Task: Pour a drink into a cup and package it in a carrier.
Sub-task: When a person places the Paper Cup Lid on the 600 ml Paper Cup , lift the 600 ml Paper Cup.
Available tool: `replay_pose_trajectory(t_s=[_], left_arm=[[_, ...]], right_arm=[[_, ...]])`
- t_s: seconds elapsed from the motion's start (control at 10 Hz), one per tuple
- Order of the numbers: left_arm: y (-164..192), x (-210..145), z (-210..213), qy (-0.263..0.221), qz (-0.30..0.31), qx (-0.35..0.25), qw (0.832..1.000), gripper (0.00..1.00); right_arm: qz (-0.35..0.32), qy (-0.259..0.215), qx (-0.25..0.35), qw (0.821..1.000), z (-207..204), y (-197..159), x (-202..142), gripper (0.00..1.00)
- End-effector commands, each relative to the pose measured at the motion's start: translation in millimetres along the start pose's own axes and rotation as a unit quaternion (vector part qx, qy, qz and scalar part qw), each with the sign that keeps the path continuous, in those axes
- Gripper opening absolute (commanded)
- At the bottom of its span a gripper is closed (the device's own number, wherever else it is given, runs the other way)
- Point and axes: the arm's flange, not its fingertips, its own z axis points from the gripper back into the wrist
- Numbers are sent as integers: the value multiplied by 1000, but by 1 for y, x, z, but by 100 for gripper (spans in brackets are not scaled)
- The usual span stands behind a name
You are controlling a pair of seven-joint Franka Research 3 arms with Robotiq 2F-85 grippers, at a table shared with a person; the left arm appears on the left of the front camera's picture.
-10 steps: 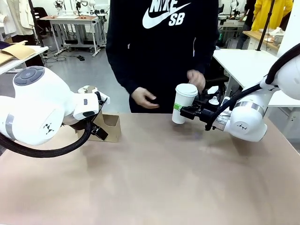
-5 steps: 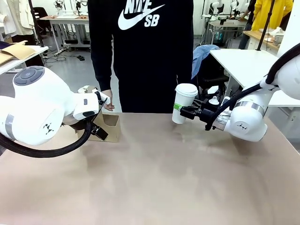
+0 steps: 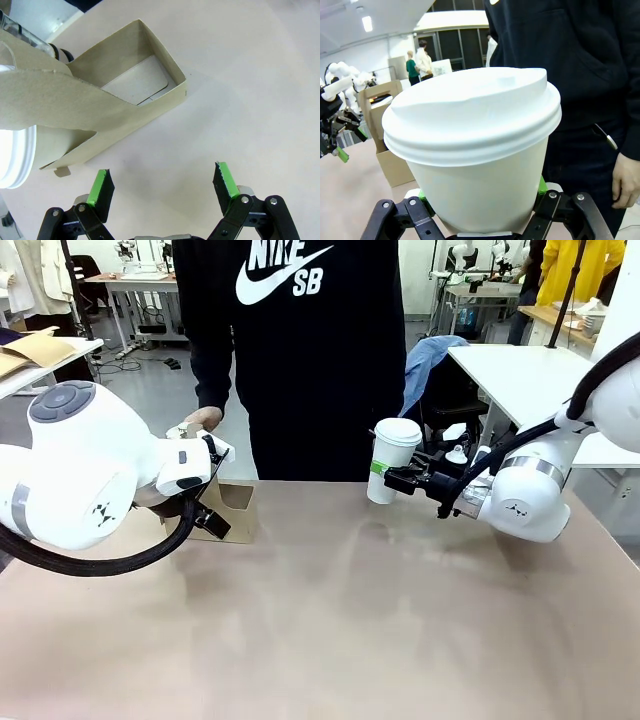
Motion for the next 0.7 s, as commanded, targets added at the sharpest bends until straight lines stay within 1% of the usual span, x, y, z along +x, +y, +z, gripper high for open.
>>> replay_pose_trajectory(t_s=[0.0, 0.4, 0.5, 0.6], left_arm=[[0, 0, 0, -1, 0, -1, 1000, 100], [0, 0, 0, -1, 0, -1, 1000, 100], [0, 0, 0, -1, 0, -1, 1000, 100], [0, 0, 0, -1, 0, -1, 1000, 100]], right_arm=[[1, -6, -2, 1000, -3, 2, 6, 80], [-8, 0, 0, 1000, -1, -1, -1, 80], [-4, 4, -2, 1000, 12, -2, -6, 80], [-6, 2, -1, 1000, -1, 0, -1, 80]])
